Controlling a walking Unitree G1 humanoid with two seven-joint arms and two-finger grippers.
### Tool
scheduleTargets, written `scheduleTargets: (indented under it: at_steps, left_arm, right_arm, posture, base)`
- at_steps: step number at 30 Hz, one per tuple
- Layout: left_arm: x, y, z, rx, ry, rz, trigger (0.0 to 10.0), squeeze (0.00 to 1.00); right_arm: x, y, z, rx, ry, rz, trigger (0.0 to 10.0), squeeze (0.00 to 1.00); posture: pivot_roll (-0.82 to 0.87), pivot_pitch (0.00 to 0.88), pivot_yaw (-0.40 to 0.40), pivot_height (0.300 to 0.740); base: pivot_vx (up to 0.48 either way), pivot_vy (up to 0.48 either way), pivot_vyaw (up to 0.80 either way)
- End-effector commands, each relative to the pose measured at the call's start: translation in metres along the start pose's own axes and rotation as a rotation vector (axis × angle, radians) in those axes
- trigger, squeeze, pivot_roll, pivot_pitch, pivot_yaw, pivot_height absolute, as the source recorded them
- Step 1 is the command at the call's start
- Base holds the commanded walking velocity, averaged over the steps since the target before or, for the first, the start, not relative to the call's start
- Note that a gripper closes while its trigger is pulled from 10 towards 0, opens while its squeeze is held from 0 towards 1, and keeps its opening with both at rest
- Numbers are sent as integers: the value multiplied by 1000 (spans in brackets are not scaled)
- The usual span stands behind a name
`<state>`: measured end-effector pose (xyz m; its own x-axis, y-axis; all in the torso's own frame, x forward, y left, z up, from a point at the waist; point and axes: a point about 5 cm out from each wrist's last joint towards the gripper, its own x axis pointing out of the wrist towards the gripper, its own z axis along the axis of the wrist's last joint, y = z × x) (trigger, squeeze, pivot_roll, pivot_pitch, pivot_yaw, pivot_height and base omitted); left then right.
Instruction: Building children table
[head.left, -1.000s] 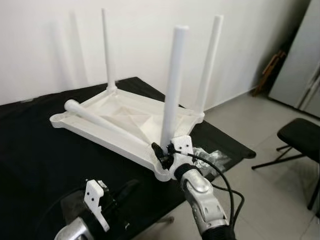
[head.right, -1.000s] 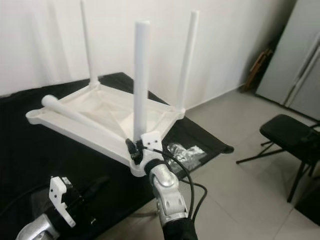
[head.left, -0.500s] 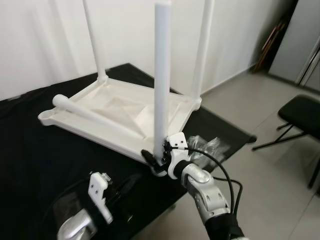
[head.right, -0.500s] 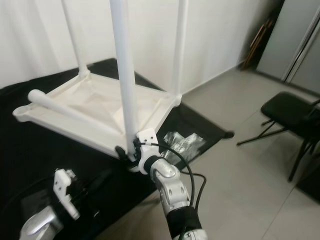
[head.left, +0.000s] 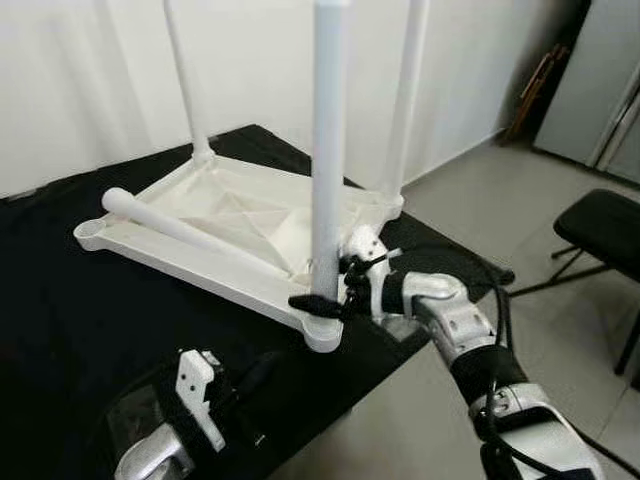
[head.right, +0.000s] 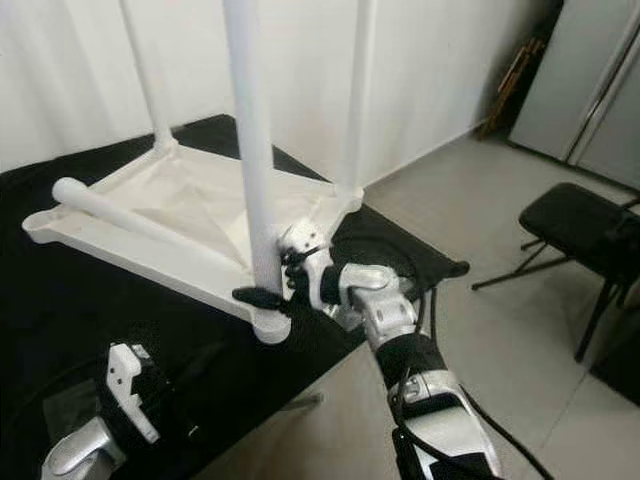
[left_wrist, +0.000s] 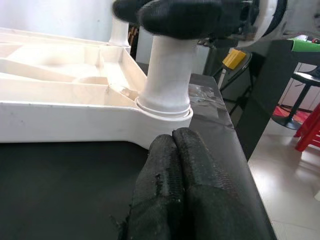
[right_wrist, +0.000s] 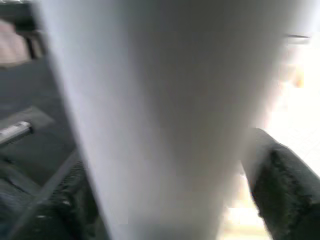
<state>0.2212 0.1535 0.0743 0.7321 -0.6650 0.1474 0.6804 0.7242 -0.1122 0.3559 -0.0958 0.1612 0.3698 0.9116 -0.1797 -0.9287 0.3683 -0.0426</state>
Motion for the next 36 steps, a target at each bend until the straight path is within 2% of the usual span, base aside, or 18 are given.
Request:
scheduleTargets:
  at_steps: [1,7,13,15,16,17,18,19,20,21,22,24,27,30,31,34,35,36]
  left_arm:
    - [-3,0,-1,4,5,8,10000,0]
    - [-4,-1,-1,10,7,10,10000,0]
    - [-6,-2,-2,8,8,15,10000,0]
    - [-7,-4,-2,2,10,11,10000,0]
    - [-7,-4,-2,2,10,11,10000,0]
    - [-8,-5,-2,-1,11,10,10000,0]
    - [-9,-5,-2,-3,11,10,10000,0]
    - [-9,-5,-2,-3,11,10,10000,0]
    - [-9,-5,-2,-7,10,10,10000,0]
    - [-9,-4,-2,-11,12,6,10000,0]
    - [-9,-4,-2,-11,12,6,10000,0]
    - [-8,-4,-2,-16,18,-4,10000,0]
    - [-8,-3,-2,-17,21,-9,10000,0]
    - [-8,-2,-3,-24,19,-7,10000,0]
    - [-9,-2,-2,-18,16,-2,10000,0]
    - [-9,-2,-2,-14,15,2,10000,0]
    - [-8,-1,-2,-11,13,4,10000,0]
    - [-8,-1,-2,-11,13,4,10000,0]
  right_arm:
    - [0,-1,0,2,-4,18,0,0]
    - [-4,-7,4,9,-2,52,0,0]
    - [-11,-2,-15,39,33,51,0,0]
    - [-16,6,-40,73,92,-62,0,0]
    - [-16,6,-40,73,92,-62,0,0]
    - [-9,11,-58,112,125,-311,0,0]
    - [-7,13,-70,138,149,-491,0,0]
    - [-7,13,-70,138,149,-491,0,0]
    - [-6,23,-83,218,157,-698,0,0]
    - [0,42,-93,248,164,-793,0,0]
    - [0,42,-93,248,164,-793,0,0]
    - [10,66,-99,266,162,-823,0,0]
    - [14,65,-96,245,151,-822,0,0]
    - [18,55,-84,220,121,-832,0,0]
    - [20,55,-82,224,118,-819,1373,0]
    - [22,55,-81,227,117,-810,1373,0]
    - [25,56,-76,238,88,-764,10000,1000]
    - [25,56,-76,238,88,-764,10000,1000]
  posture:
    - [70,0,-39,740]
    - [80,0,-45,740]
    - [71,0,-36,740]
    - [63,0,-48,740]
    - [63,0,-48,740]
    - [57,0,-47,740]
    - [54,0,-45,740]
    - [54,0,-45,740]
    - [43,0,-30,740]
    - [39,0,-20,740]
    - [39,0,-20,740]
    - [34,0,-11,740]
    - [32,0,-13,740]
    - [32,0,-18,740]
    - [39,0,-24,740]
    - [39,0,-24,740]
    - [40,0,-22,740]
    - [40,0,-22,740]
  base:
    - [0,0,0]
    - [0,0,0]
    - [0,0,0]
    - [0,0,0]
    - [0,0,0]
    - [0,0,0]
    - [0,0,0]
    - [0,0,0]
    - [0,0,0]
    - [0,0,0]
    - [0,0,0]
    - [0,0,0]
    - [0,0,0]
    - [0,0,0]
    - [0,0,0]
    - [0,0,0]
    - [0,0,0]
    - [0,0,0]
